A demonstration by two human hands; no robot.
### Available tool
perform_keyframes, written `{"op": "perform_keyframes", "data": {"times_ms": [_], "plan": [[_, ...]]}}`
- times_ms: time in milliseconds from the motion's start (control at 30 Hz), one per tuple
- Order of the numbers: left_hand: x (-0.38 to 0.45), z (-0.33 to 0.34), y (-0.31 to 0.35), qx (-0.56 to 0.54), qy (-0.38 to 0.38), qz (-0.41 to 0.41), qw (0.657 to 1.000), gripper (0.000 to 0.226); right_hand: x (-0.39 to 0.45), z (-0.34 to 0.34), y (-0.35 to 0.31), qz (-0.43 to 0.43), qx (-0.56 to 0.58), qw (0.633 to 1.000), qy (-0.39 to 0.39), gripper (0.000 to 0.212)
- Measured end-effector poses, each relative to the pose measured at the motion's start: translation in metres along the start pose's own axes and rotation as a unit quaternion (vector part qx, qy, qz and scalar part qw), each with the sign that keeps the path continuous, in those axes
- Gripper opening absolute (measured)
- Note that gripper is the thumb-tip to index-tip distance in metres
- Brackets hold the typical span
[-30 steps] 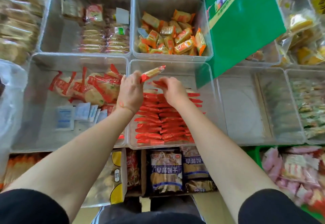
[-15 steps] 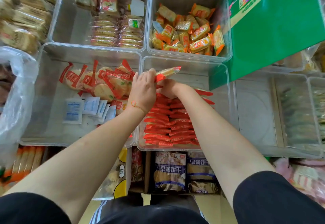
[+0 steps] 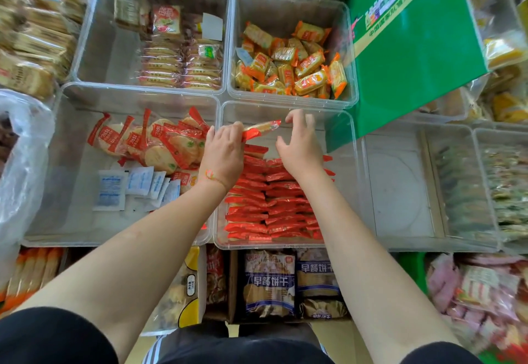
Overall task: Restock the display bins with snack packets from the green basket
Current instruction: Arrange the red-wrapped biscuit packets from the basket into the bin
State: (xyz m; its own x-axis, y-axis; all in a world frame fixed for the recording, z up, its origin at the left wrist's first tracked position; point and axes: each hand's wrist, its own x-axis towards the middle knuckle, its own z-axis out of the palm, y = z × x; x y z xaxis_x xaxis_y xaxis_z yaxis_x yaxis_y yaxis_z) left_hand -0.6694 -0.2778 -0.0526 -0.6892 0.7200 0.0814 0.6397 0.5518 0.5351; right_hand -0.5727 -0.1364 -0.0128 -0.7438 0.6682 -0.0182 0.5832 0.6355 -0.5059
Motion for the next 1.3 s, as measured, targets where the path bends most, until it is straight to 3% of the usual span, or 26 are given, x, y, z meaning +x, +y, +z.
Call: {"op": "perform_keyframes", "data": {"times_ms": [67, 167, 233, 300, 400, 467, 700, 900, 1200, 1300], "plan": [[0.000, 0.002, -0.001, 0.009, -0.004, 0.006, 1.000, 0.016, -0.001, 0.004, -0.008, -0.114, -0.045, 0.992, -0.019, 0.048], [0.001, 0.003, -0.003, 0.009, -0.008, 0.014, 1.000, 0.024, 0.006, 0.012, -0.018, -0.158, -0.064, 0.984, -0.051, 0.034], [0.001, 0.003, -0.004, -0.011, -0.004, 0.012, 1.000, 0.039, 0.012, 0.011, -0.014, -0.110, -0.008, 0.992, -0.058, 0.024], [-0.002, 0.002, -0.003, -0.023, 0.005, 0.007, 1.000, 0.059, 0.015, 0.001, -0.004, 0.008, 0.106, 0.992, -0.062, 0.018], [-0.004, -0.002, 0.001, -0.015, -0.006, -0.015, 1.000, 0.072, 0.014, -0.014, 0.011, 0.176, 0.281, 0.941, -0.066, 0.022], [-0.002, -0.004, 0.002, -0.008, -0.027, -0.032, 0.999, 0.074, 0.015, -0.015, 0.017, 0.191, 0.297, 0.934, -0.054, 0.028], [-0.002, -0.007, 0.002, 0.013, -0.059, -0.044, 0.997, 0.076, 0.030, 0.018, 0.002, 0.108, 0.150, 0.980, -0.070, 0.030], [-0.001, -0.005, 0.002, 0.025, -0.070, -0.038, 0.997, 0.078, 0.034, 0.056, -0.011, 0.067, -0.016, 0.969, -0.237, 0.038], [0.000, -0.004, 0.003, 0.029, -0.072, -0.040, 0.996, 0.077, 0.035, 0.048, -0.007, 0.039, 0.002, 0.948, -0.315, 0.040], [0.000, -0.003, 0.002, 0.030, -0.069, -0.040, 0.996, 0.076, 0.026, 0.053, -0.007, 0.014, 0.015, 0.963, -0.268, 0.047]]}}
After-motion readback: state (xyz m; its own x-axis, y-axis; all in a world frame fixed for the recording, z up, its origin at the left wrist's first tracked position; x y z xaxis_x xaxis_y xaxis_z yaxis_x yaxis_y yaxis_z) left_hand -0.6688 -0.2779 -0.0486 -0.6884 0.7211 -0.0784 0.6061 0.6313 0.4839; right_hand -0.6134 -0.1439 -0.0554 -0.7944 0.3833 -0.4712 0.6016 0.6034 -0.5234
